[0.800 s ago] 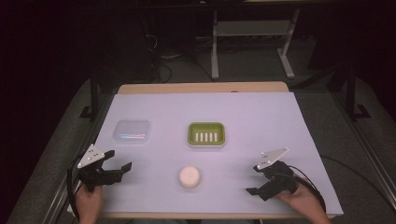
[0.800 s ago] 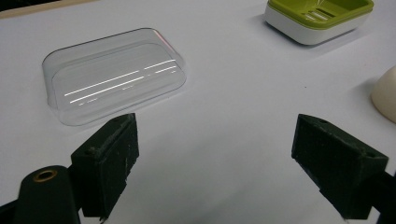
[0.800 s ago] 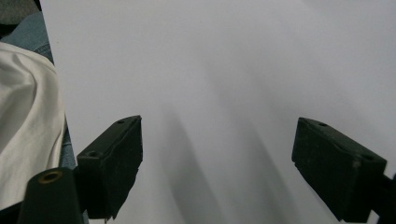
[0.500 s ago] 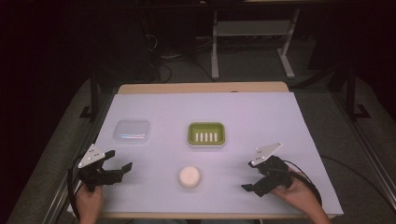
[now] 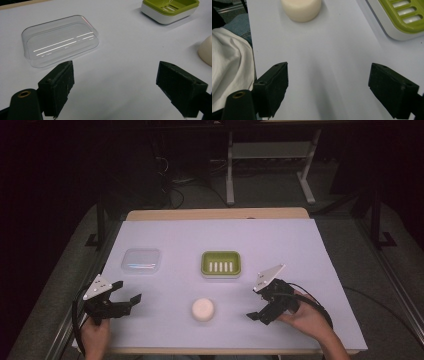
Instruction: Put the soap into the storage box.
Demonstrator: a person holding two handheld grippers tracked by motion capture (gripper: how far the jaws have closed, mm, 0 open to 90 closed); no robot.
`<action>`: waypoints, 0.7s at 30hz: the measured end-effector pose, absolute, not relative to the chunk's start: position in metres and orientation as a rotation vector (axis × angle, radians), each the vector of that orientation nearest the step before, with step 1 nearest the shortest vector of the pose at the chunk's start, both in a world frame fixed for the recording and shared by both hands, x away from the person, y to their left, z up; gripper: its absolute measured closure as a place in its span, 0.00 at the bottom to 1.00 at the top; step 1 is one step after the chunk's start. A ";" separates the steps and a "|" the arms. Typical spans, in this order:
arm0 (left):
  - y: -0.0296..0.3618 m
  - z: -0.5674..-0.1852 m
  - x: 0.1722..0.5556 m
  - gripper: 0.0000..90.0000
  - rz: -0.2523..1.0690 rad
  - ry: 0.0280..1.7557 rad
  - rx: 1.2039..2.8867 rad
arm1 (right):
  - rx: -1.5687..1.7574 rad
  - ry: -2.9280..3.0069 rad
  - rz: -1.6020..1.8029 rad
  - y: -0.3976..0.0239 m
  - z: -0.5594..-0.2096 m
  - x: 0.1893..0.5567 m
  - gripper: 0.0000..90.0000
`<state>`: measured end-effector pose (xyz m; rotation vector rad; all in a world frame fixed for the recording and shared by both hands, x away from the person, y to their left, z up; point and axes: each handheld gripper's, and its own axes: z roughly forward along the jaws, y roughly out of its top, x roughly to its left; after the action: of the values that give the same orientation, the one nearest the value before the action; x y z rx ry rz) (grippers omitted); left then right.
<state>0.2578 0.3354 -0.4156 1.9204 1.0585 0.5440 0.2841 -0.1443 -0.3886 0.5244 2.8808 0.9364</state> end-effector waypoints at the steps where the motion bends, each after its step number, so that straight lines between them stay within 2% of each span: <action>1: 0.335 -0.416 0.258 0.16 0.544 1.058 1.920 | 0.524 2.881 0.936 -0.144 -0.389 0.284 0.17; 21: 0.337 -0.415 0.259 0.16 0.546 1.059 1.918 | 0.401 2.946 0.909 -0.095 -0.381 0.303 0.17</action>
<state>0.2586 0.3367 -0.4154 1.9180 1.0588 0.5458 0.3027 -0.0953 -0.3809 0.4010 2.9462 0.9087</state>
